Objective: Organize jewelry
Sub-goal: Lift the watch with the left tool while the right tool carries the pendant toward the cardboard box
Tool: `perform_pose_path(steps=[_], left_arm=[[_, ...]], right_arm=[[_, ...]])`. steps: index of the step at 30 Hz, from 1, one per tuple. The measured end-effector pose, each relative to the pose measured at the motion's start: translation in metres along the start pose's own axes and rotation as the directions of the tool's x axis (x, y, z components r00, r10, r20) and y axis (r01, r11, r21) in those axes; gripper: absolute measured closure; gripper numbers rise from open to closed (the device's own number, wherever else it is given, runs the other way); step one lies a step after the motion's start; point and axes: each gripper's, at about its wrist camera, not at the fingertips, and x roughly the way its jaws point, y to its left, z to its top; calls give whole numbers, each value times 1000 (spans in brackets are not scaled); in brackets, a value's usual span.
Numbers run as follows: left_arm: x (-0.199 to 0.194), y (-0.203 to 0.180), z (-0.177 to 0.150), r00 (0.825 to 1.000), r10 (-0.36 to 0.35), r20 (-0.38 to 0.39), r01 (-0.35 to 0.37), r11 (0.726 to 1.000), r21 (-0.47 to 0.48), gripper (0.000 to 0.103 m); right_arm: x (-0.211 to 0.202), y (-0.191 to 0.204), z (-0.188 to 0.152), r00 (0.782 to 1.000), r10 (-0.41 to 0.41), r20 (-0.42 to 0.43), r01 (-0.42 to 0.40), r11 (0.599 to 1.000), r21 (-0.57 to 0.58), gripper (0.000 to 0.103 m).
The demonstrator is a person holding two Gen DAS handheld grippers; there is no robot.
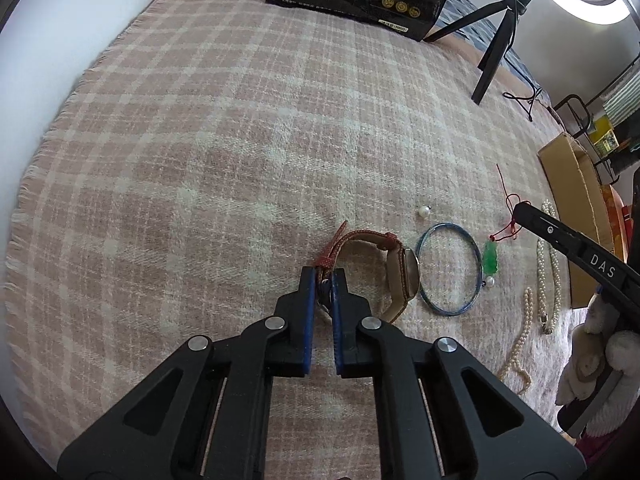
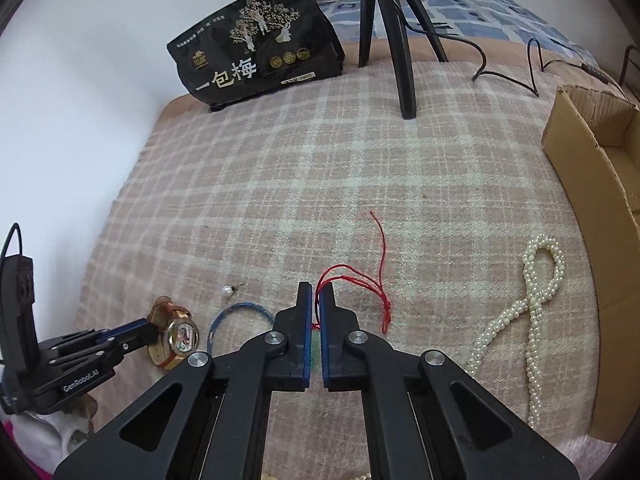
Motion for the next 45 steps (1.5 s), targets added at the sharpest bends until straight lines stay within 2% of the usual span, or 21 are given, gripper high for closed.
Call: perform_pose_path(steps=[5, 15, 20, 21, 22, 23, 24, 25, 29, 30, 31, 32, 34, 38, 45], left_arm=[[-18, 4, 0, 999, 9, 52, -9, 1000, -2, 98], [-53, 2, 3, 990, -25, 138, 25, 1000, 4, 98], [-59, 0, -1, 989, -29, 145, 27, 1000, 13, 98], [-59, 0, -1, 989, -29, 144, 27, 1000, 14, 98], [-60, 0, -2, 989, -28, 145, 27, 1000, 15, 98], [-60, 0, -2, 989, -26, 148, 24, 1000, 14, 98], [-62, 1, -3, 988, -25, 150, 23, 1000, 11, 98], [-62, 2, -3, 988, -24, 152, 24, 1000, 8, 98], [-65, 5, -3, 987, -23, 157, 24, 1000, -5, 98], [-65, 6, -2, 987, -23, 159, 25, 1000, -6, 98], [-66, 6, -2, 986, -24, 162, 25, 1000, -6, 98], [-68, 6, -2, 986, -25, 165, 26, 1000, -6, 98], [-69, 6, -2, 985, -25, 170, 27, 1000, -7, 98], [-70, 8, -1, 985, -22, 173, 24, 1000, -9, 98], [-74, 3, -2, 982, -19, 186, 20, 1000, 0, 98]], right_arm=[[-12, 1, -2, 1000, 6, 21, -6, 1000, -12, 102], [-42, 7, -1, 996, 38, 80, -36, 999, -28, 103], [-25, -13, -6, 1000, 16, 23, -18, 998, 61, 101], [-21, -17, -6, 1000, 4, 4, -5, 997, 76, 98], [-15, -20, -6, 1000, -3, -20, 4, 996, 87, 84], [-10, -23, -6, 999, -2, -35, 6, 995, 96, 65], [-6, -25, -6, 999, 2, -35, 2, 995, 102, 59], [-3, -27, -5, 999, 3, -35, 0, 994, 106, 56], [11, -27, -1, 999, -17, -46, 21, 995, 97, 56], [14, -27, -1, 998, -23, -51, 27, 995, 97, 58], [16, -28, -1, 999, -20, -48, 25, 995, 100, 66], [17, -29, -2, 999, -11, -44, 16, 994, 108, 84], [18, -31, -2, 999, 10, -44, -5, 993, 118, 97], [10, -29, -2, 999, 32, -19, -30, 993, 115, 102], [-19, -22, 2, 998, 50, 44, -53, 996, 75, 103]])
